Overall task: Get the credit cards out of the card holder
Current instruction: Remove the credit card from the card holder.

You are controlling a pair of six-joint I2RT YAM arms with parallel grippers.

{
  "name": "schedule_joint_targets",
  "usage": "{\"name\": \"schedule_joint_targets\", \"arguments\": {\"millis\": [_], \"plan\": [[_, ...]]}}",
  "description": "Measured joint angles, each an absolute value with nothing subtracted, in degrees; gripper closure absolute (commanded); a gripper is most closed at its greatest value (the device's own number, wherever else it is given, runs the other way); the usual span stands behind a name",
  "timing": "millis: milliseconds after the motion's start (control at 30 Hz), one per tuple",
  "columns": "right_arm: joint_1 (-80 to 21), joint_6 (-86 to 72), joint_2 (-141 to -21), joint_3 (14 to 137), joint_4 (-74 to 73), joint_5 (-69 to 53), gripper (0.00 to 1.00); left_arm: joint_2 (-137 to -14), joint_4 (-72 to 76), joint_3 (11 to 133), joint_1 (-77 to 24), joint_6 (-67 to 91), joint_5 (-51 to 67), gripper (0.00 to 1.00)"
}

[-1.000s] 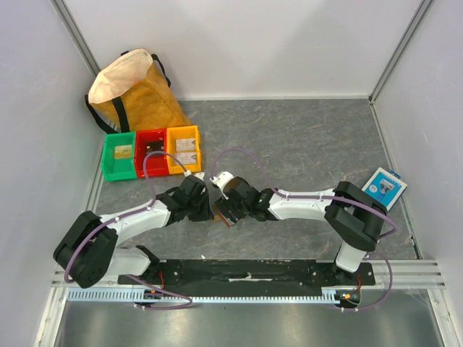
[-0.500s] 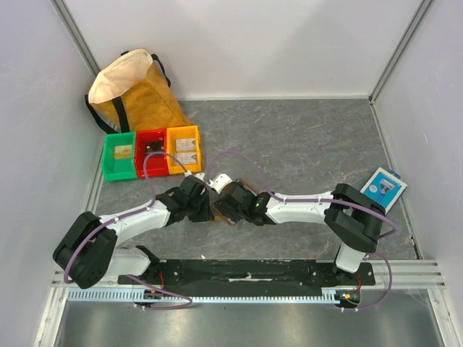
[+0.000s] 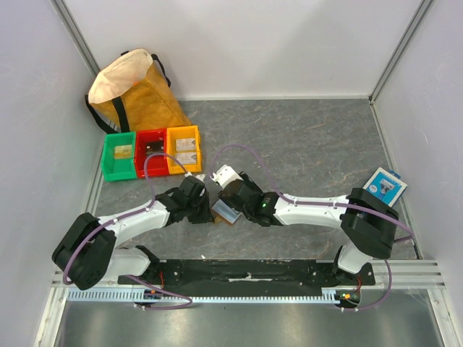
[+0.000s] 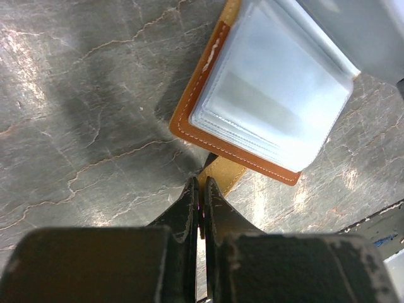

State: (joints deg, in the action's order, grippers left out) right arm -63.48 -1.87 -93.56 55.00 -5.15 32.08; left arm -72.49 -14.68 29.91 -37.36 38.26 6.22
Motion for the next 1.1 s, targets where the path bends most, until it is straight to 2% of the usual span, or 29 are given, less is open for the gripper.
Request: {"name": "schedule_joint_targets", "arguments": {"millis": [300, 433, 600, 667, 733, 833, 967, 1100], "plan": [[-58.2, -3.9, -94.5, 55.2, -6.8, 32.8, 0.32, -71.3, -17.4, 29.6, -37.4, 38.3, 4.5, 0.97], [-54.4, -5.7, -95.6, 55.2, -9.1, 31.0, 0.32, -71.2, -18.1, 30.0, -37.4, 38.3, 2.2, 0.89], [-53.3, -7.9, -95.6, 55.2, -10.7, 26.6, 0.33, -73.8, -21.1, 33.7, -37.4, 37.7, -2.3, 0.68], [-53.3, -8.7, -95.5, 55.2, -11.0, 24.9, 0.34, -74.4, -22.2, 35.9, -37.4, 37.2, -3.9, 0.54], [-53.2, -9.5, -94.8, 55.0, -11.3, 23.1, 0.35, -74.4, -23.2, 38.5, -37.4, 36.5, -5.5, 0.44], [-52.7, -10.4, -92.6, 54.8, -11.7, 20.9, 0.41, -74.1, -24.6, 42.5, -37.4, 35.6, -7.6, 0.42], [-51.7, -11.3, -89.2, 54.6, -11.1, 17.3, 0.55, -72.6, -25.9, 46.2, -37.4, 35.3, -8.9, 0.42], [-50.1, -12.6, -88.4, 53.4, -8.9, 13.3, 0.65, -70.1, -25.8, 47.3, -37.4, 35.5, -7.1, 0.41]]}}
